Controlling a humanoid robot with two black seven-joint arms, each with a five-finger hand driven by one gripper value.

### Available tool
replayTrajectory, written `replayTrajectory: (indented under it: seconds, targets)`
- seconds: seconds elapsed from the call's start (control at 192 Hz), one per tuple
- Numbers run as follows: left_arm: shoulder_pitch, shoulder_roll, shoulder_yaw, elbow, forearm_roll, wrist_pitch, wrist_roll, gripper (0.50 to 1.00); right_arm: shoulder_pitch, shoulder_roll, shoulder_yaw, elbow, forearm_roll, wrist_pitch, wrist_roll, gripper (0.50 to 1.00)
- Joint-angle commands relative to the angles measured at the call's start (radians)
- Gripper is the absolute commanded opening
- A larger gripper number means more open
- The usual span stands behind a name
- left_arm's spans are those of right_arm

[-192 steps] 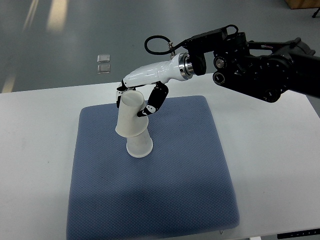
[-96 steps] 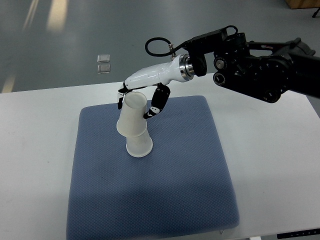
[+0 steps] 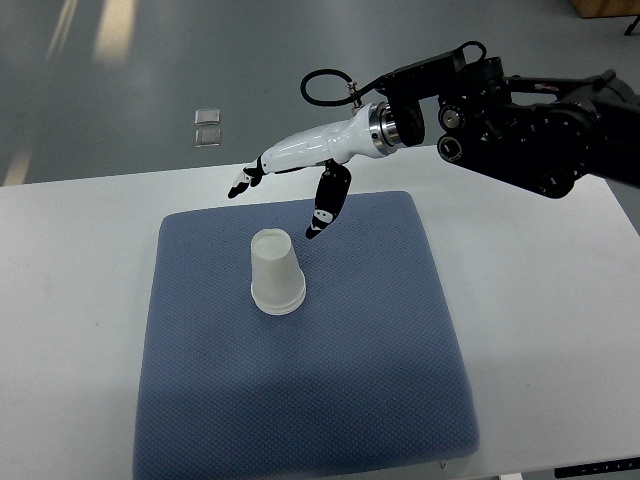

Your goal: Stack paper cups

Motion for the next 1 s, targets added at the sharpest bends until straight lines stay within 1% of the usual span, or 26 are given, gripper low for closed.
replayTrajectory:
  seconds: [0.0, 0.11, 0.188, 0.256, 0.392, 0.465, 0.486, 0.533, 0.543, 0.569, 0.606, 0.632, 0.642, 0.679, 0.72, 0.778, 0.914, 0.94, 0.997]
  targets:
    - [0.0, 0.0, -0.002, 0.0, 0.0, 0.0, 0.001, 1.0, -0.009, -0.055, 0.071, -0.013, 0.037, -0.02, 0.0, 0.901]
    - [0.0, 0.0, 0.0, 0.0, 0.0, 0.0, 0.0, 1.0, -0.087, -0.095, 0.166, -0.051, 0.146, -0.024, -0.006, 0.901]
    - [0.0, 0.0, 0.0, 0.0, 0.0, 0.0, 0.0, 1.0, -0.13, -0.136, 0.213, -0.074, 0.227, -0.029, -0.045, 0.901]
    - [0.0, 0.0, 0.0, 0.0, 0.0, 0.0, 0.0, 1.0, -0.176, -0.159, 0.25, -0.09, 0.31, -0.064, -0.077, 0.901]
    - [0.0, 0.0, 0.0, 0.0, 0.0, 0.0, 0.0, 1.0, -0.278, -0.195, 0.301, -0.124, 0.528, -0.19, -0.132, 0.901]
    - [0.0, 0.0, 0.0, 0.0, 0.0, 0.0, 0.0, 1.0, -0.333, -0.196, 0.327, -0.131, 0.653, -0.259, -0.169, 0.901]
    - [0.0, 0.0, 0.0, 0.0, 0.0, 0.0, 0.001, 1.0, -0.339, -0.196, 0.331, -0.131, 0.672, -0.268, -0.173, 0.901]
    - [0.0, 0.0, 0.0, 0.0, 0.0, 0.0, 0.0, 1.0, -0.379, -0.195, 0.35, -0.134, 0.761, -0.323, -0.198, 0.901]
    - [0.0, 0.0, 0.0, 0.0, 0.0, 0.0, 0.0, 1.0, -0.379, -0.195, 0.35, -0.134, 0.761, -0.324, -0.198, 0.901]
    - [0.0, 0.0, 0.0, 0.0, 0.0, 0.0, 0.0, 1.0, -0.403, -0.189, 0.362, -0.136, 0.811, -0.362, -0.213, 0.901]
    - [0.0, 0.0, 0.0, 0.0, 0.0, 0.0, 0.0, 1.0, -0.428, -0.184, 0.37, -0.136, 0.859, -0.405, -0.222, 0.901]
    - [0.0, 0.0, 0.0, 0.0, 0.0, 0.0, 0.0, 1.0, -0.449, -0.178, 0.377, -0.136, 0.908, -0.451, -0.23, 0.901]
    - [0.0, 0.0, 0.0, 0.0, 0.0, 0.0, 0.0, 1.0, -0.449, -0.178, 0.377, -0.136, 0.908, -0.451, -0.23, 0.901]
    - [0.0, 0.0, -0.002, 0.0, 0.0, 0.0, 0.0, 1.0, -0.472, -0.172, 0.385, -0.136, 0.973, -0.498, -0.235, 0.901]
    - [0.0, 0.0, 0.0, 0.0, 0.0, 0.0, 0.0, 1.0, -0.494, -0.164, 0.391, -0.136, 1.031, -0.529, -0.235, 0.901]
    - [0.0, 0.0, 0.0, 0.0, 0.0, 0.0, 0.0, 1.0, -0.515, -0.155, 0.393, -0.134, 1.079, -0.549, -0.235, 0.901]
    - [0.0, 0.0, 0.0, 0.0, 0.0, 0.0, 0.0, 1.0, -0.564, -0.124, 0.407, -0.127, 1.092, -0.546, -0.233, 0.903]
    - [0.0, 0.0, 0.0, 0.0, 0.0, 0.0, 0.0, 1.0, -0.572, -0.113, 0.413, -0.127, 1.092, -0.544, -0.23, 0.917]
    - [0.0, 0.0, 0.0, 0.0, 0.0, 0.0, 0.0, 1.0, -0.589, -0.089, 0.428, -0.128, 1.091, -0.544, -0.229, 0.921]
